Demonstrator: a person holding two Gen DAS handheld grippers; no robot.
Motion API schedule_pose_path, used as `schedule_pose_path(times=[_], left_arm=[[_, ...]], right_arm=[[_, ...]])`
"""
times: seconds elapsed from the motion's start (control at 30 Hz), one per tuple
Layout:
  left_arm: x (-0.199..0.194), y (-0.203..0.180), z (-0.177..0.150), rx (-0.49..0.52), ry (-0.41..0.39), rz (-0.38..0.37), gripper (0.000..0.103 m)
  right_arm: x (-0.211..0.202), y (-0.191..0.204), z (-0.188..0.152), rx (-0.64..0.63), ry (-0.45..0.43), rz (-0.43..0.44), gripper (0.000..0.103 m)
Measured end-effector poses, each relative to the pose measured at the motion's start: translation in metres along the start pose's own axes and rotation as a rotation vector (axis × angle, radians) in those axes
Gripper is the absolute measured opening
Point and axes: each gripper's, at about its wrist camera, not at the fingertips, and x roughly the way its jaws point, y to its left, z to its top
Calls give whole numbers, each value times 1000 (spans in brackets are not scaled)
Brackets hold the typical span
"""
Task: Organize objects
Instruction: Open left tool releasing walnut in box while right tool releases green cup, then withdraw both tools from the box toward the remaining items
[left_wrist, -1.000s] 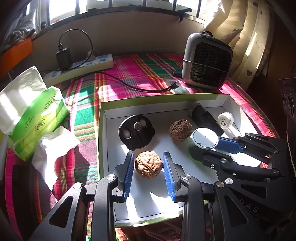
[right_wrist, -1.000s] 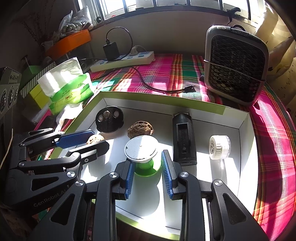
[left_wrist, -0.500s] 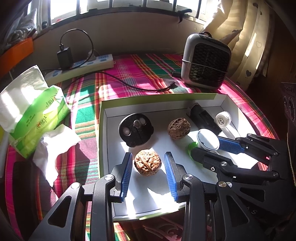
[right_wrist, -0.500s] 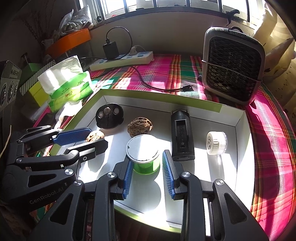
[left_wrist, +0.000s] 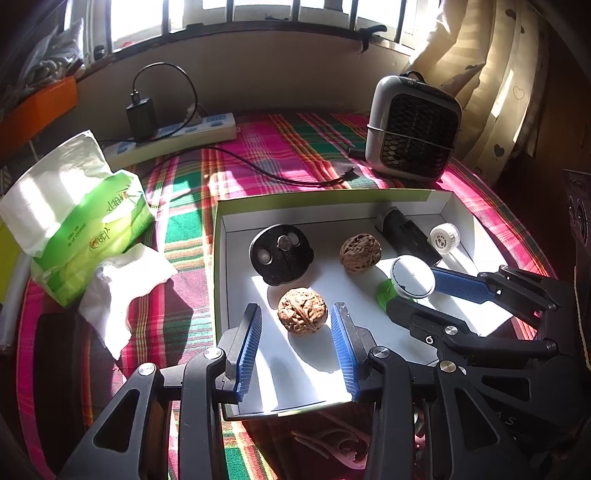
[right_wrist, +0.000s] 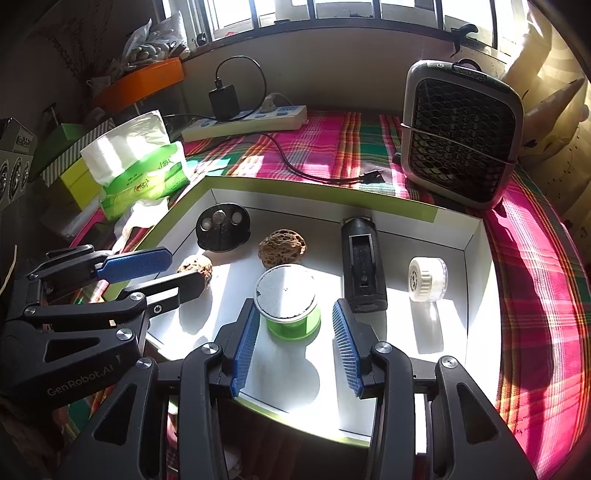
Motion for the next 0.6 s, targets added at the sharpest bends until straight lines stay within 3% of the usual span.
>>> schedule_pose_path(times=[0.6], left_arm=[[-21, -5, -12, 15, -51, 37, 37]], right_arm=[[-18, 1, -10, 0, -41, -21, 46]])
